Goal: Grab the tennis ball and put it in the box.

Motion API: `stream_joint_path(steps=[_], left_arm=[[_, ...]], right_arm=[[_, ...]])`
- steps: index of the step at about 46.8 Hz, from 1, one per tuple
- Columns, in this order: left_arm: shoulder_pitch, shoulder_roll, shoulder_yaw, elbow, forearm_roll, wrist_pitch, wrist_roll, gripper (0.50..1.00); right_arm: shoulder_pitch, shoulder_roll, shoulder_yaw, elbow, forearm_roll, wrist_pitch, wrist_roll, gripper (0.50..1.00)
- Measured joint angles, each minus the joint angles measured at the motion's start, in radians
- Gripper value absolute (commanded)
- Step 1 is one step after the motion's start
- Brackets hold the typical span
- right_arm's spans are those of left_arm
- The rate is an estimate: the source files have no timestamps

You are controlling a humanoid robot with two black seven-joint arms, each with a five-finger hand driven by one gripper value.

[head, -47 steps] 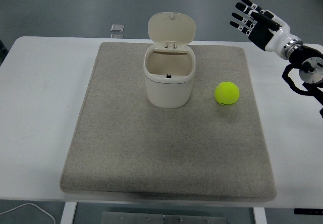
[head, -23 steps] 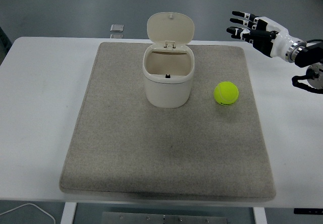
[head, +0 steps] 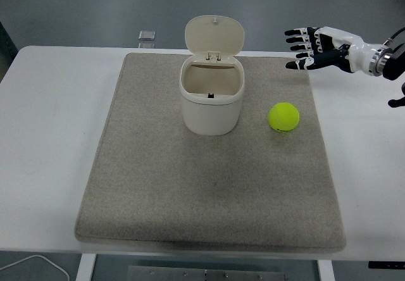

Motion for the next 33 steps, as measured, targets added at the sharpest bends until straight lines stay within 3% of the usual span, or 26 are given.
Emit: stream_joint_path(steps=[12,21,33], left_arm=[[0.000,0.000,0.000,0.000,0.000,0.000,0.000,0.996],[0.000,0.000,0.000,0.000,0.000,0.000,0.000,0.996],[0.000,0.000,0.000,0.000,0.000,0.000,0.000,0.996]], right_arm=[[0.037,-0.024,-0.007,0.008,-0.225,0.085,0.110,0.921],[0.044,-0.037,-0.020,0.043,-0.406,0.100,0.216,0.919],[0.041,-0.025,-0.063,0.064,-0.535,0.091,0.230,0.919]])
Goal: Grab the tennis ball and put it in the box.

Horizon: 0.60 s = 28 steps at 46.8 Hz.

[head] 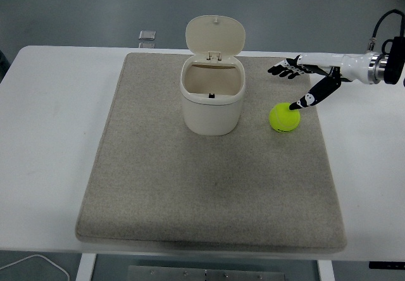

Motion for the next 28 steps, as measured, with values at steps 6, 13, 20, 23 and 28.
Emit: stream_joint_path(steps=[6,13,20,23,28], left_arm=[[0.000,0.000,0.000,0.000,0.000,0.000,0.000,0.996],[0.000,0.000,0.000,0.000,0.000,0.000,0.000,0.996],[0.000,0.000,0.000,0.000,0.000,0.000,0.000,0.996],[0.000,0.000,0.000,0.000,0.000,0.000,0.000,0.996],[0.000,0.000,0.000,0.000,0.000,0.000,0.000,0.996]], right_arm=[[0.000,0.001,-0.014,0.007,-0.055,-0.014,0.001,0.919],[0.001,0.006,-0.016,0.011,-0.089,-0.026,0.011,0.919],[0.001,0.006,-0.040,0.023,-0.103,-0.036,0.017,0.919],[-0.001,0.006,-0.056,0.023,-0.104,-0.055,0.022,0.917],[-0.005,0.008,-0.080,0.022,-0.104,-0.092,0.035,0.917]])
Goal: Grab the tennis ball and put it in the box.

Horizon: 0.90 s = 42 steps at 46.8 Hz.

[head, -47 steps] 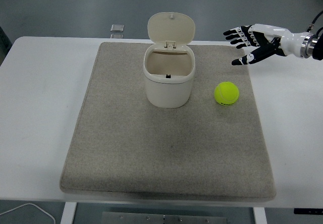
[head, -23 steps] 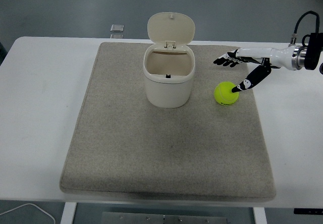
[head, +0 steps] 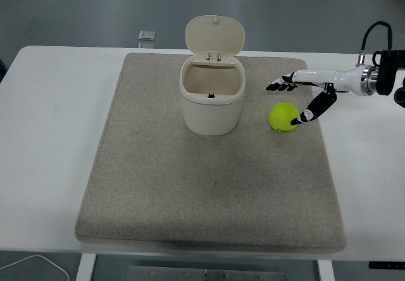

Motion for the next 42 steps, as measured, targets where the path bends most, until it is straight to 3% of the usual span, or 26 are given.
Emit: stream_joint_path(steps=[30,37,42], left_arm=[[0.000,0.000,0.000,0.000,0.000,0.000,0.001,0.996],[0.000,0.000,0.000,0.000,0.000,0.000,0.000,0.996],[0.000,0.000,0.000,0.000,0.000,0.000,0.000,0.996]], right_arm=[[-0.020,0.035,-0.051,-0.001,-0.015,-0.055,0.016,0.907],[-0.028,0.038,-0.052,-0.003,-0.028,-0.058,0.016,0.860],[-0.034,0.038,-0.052,-0.003,-0.047,-0.068,0.017,0.795]])
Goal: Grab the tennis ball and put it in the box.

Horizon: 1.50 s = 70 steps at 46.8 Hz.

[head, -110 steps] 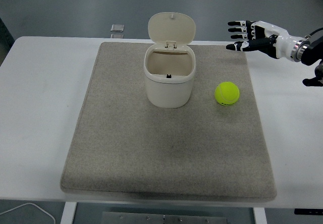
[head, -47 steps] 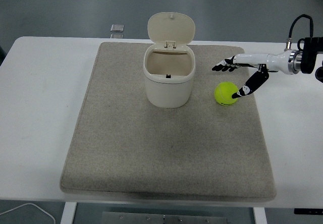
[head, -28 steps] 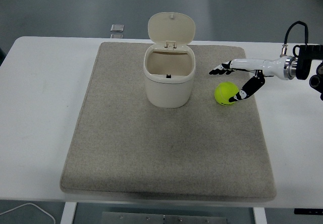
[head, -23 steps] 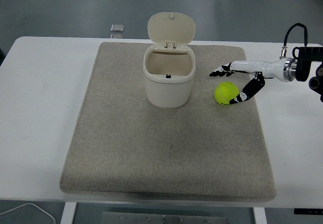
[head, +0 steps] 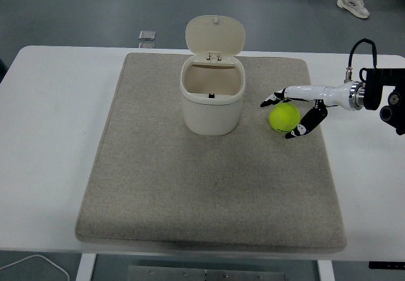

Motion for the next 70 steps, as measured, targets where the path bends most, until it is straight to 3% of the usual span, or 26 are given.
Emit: stream_joint_path(steps=[17,30,38,47,57,70], left_arm=[[0.000,0.000,0.000,0.000,0.000,0.000,0.000,0.996],[0.000,0.000,0.000,0.000,0.000,0.000,0.000,0.996],[0.000,0.000,0.000,0.000,0.000,0.000,0.000,0.996],[0.000,0.000,0.000,0.000,0.000,0.000,0.000,0.996],[0.000,0.000,0.000,0.000,0.000,0.000,0.000,0.996],[0.000,0.000,0.000,0.000,0.000,0.000,0.000,0.996]], right_arm=[[-0.003,0.003,-0.024,-0.004,-0.014,-0.034,0.001,0.684],[0.005,0.001,-0.024,-0.002,-0.005,-0.031,0.001,0.500],[0.012,-0.004,-0.013,0.002,0.012,-0.030,0.007,0.500],[0.046,-0.024,-0.010,0.011,0.061,-0.019,0.055,0.500],[0.136,-0.103,-0.010,0.105,0.208,0.079,0.101,0.500],[0.185,-0.085,0.018,0.134,0.236,0.095,0.114,0.500]])
